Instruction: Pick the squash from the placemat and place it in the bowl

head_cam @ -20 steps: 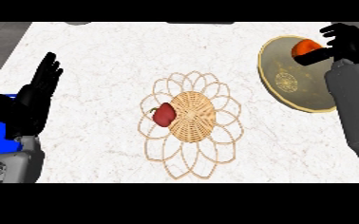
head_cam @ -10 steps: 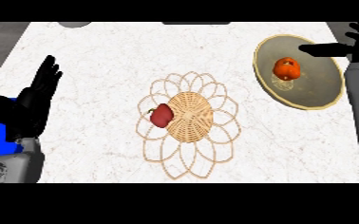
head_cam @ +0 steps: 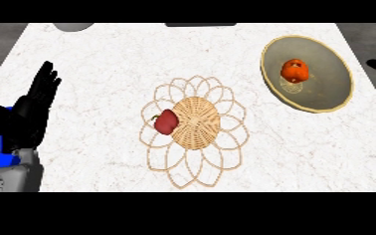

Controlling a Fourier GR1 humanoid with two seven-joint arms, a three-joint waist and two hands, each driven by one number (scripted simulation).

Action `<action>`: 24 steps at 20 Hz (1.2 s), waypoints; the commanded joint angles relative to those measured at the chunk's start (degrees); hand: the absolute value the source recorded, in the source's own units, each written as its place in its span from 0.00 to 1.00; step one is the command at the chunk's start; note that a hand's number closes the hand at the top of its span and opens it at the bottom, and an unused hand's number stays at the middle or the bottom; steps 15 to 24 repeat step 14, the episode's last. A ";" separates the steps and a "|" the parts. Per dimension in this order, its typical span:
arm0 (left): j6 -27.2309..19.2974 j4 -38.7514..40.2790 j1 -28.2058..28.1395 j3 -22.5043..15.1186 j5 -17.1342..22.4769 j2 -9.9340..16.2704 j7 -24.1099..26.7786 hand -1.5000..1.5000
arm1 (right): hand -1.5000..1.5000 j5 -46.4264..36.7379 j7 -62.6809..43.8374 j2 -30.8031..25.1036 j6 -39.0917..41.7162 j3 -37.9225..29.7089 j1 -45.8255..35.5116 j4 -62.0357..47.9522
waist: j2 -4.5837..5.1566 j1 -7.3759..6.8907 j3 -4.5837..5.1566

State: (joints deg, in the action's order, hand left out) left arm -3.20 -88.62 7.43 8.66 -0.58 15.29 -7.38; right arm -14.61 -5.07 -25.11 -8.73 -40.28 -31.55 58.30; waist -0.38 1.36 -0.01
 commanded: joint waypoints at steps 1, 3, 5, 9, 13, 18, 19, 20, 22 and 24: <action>0.02 -0.13 -0.90 0.11 -0.89 -0.13 1.47 0.50 | 0.00 7.00 0.06 -1.25 6.23 -3.37 8.91 7.43 | 0.15 -0.54 0.03; -1.07 -1.45 -0.99 -0.93 -1.83 -0.80 -0.79 0.50 | 0.00 10.34 0.30 0.08 11.13 -5.42 16.14 13.06 | -0.08 0.48 0.04; -0.39 1.29 0.17 -0.15 -0.93 -0.89 0.65 0.50 | 0.00 13.61 1.88 2.36 13.76 -7.28 21.48 17.04 | 0.00 0.67 0.06; -0.74 -3.86 -1.83 -1.34 -1.59 -1.76 -1.21 0.50 | 0.00 22.91 -1.95 0.04 20.78 -11.69 24.38 21.15 | 0.13 -0.66 0.03; -1.58 -0.01 -0.45 -1.95 -3.66 -2.95 1.52 0.50 | 0.00 27.07 -2.51 1.87 22.05 -12.58 28.42 27.36 | 0.28 -0.90 0.03; -0.52 -2.35 1.97 -0.91 -1.94 -1.60 -2.99 0.50 | 0.00 28.06 -0.63 -1.74 23.62 -13.25 27.33 22.38 | 0.31 -1.10 0.01; -0.52 -2.35 1.97 -0.91 -1.94 -1.60 -2.99 0.50 | 0.00 28.06 -0.63 -1.74 23.62 -13.25 27.33 22.38 | 0.31 -1.10 0.01; -0.52 -2.35 1.97 -0.91 -1.94 -1.60 -2.99 0.50 | 0.00 28.06 -0.63 -1.74 23.62 -13.25 27.33 22.38 | 0.31 -1.10 0.01; -0.52 -2.35 1.97 -0.91 -1.94 -1.60 -2.99 0.50 | 0.00 28.06 -0.63 -1.74 23.62 -13.25 27.33 22.38 | 0.31 -1.10 0.01; -0.52 -2.35 1.97 -0.91 -1.94 -1.60 -2.99 0.50 | 0.00 28.06 -0.63 -1.74 23.62 -13.25 27.33 22.38 | 0.31 -1.10 0.01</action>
